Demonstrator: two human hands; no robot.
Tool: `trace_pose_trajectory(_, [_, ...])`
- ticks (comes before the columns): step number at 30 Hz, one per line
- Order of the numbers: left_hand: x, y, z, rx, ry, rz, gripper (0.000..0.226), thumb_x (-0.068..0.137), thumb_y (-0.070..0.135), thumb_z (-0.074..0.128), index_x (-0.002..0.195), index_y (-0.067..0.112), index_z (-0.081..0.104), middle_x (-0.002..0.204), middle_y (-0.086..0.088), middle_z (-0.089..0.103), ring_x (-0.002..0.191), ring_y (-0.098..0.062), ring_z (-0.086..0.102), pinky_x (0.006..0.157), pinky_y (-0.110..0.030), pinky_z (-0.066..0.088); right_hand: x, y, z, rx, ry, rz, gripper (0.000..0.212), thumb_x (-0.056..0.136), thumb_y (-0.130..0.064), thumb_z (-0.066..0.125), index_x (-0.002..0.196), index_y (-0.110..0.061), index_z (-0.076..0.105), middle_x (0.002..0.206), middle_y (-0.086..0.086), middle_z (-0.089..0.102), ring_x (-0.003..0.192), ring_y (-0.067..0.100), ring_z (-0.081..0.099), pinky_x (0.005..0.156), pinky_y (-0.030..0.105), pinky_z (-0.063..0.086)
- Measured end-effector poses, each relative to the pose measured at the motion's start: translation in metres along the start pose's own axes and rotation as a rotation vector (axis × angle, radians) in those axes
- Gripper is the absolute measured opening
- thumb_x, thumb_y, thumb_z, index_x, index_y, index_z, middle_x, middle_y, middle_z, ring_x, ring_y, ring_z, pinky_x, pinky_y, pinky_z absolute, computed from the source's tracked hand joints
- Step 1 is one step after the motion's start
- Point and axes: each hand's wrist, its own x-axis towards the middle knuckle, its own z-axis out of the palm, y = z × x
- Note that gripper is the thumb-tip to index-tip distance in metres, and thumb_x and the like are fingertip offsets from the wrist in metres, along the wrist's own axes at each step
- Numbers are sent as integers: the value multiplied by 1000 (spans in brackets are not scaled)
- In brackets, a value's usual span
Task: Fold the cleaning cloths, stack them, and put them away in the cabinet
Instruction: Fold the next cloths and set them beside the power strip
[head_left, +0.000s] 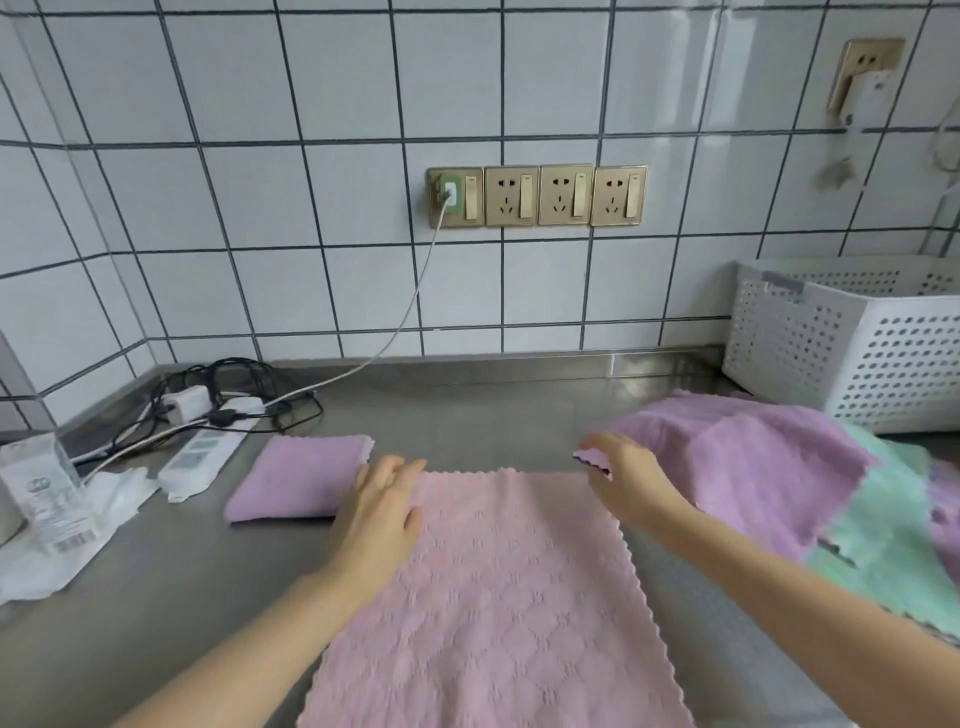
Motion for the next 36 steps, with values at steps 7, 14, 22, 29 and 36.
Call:
trace_pose_trajectory(7, [-75, 19, -13, 0, -527, 277, 67, 84, 73, 12, 146, 48, 12, 149, 37, -9, 137, 13, -20, 115, -19, -11, -90, -7, 22, -261, -262, -358, 66, 94, -54, 18, 144, -15, 35, 153, 1, 30, 144, 17, 20, 117, 18, 7])
trace_pose_trajectory(14, [-85, 38, -10, 82, -501, 144, 81, 71, 72, -8, 147, 46, 4, 148, 28, -14, 143, -2, -15, 118, -30, -7, -82, -5, 24, -368, -161, -368, 57, 102, -41, 18, 133, -6, 50, 141, 11, 48, 132, 29, 42, 112, 26, 25])
trace_pose_trajectory(22, [-128, 76, -35, 23, -585, 322, 86, 73, 81, 17, 148, 39, 15, 156, 24, 2, 143, 2, -11, 118, -27, -8, -164, -51, 9, -182, -314, -662, 44, 96, -44, 39, 126, -14, 53, 130, 2, 52, 118, 16, 49, 104, 24, 37])
trace_pose_trajectory(29, [-135, 64, -40, 11, -541, 352, 74, 82, 69, 21, 148, 35, 24, 152, 25, 7, 139, 11, -2, 108, -6, -12, -188, -29, -5, -350, -276, -661, 65, 95, -60, 29, 131, -10, 51, 136, 3, 52, 126, 17, 48, 106, 22, 36])
trace_pose_trajectory(36, [-129, 45, -63, -306, -432, 77, 24, 96, 28, 52, 112, 23, 69, 111, 27, 66, 109, 9, 55, 92, -5, 37, -191, -12, -10, -291, -237, -625, 59, 95, -58, 23, 127, -16, 51, 131, -3, 53, 121, 15, 49, 101, 27, 42])
